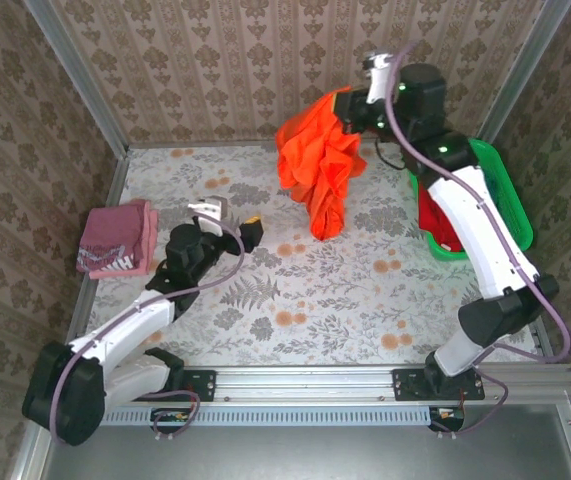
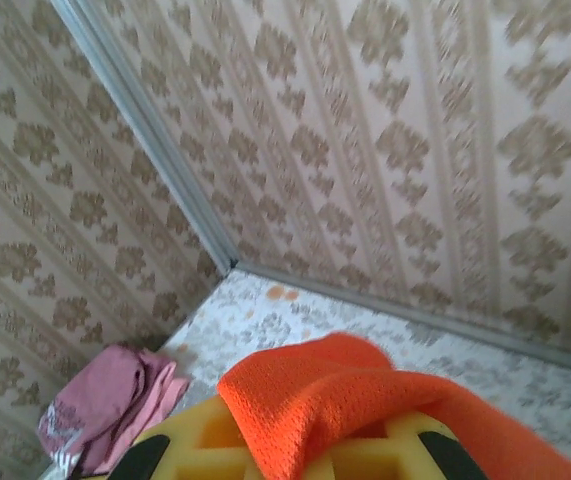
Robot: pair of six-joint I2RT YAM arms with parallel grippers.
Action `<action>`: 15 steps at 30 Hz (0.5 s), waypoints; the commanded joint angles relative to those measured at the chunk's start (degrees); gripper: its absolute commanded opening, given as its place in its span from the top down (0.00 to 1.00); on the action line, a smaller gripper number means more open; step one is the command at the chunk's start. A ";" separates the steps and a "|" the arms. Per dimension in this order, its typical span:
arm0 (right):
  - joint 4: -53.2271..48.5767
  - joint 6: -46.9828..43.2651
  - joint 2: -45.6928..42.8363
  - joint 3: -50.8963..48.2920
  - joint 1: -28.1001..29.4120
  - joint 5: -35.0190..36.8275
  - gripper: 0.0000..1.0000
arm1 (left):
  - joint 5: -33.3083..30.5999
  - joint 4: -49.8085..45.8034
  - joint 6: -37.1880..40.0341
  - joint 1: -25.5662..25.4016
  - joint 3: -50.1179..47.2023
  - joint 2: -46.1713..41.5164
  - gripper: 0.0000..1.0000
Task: Fold and stack the t-shirts
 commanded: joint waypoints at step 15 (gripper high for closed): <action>5.48 7.56 14.45 1.07 13.18 7.60 0.22 | -4.48 -9.22 -13.34 5.85 -5.71 -8.07 0.00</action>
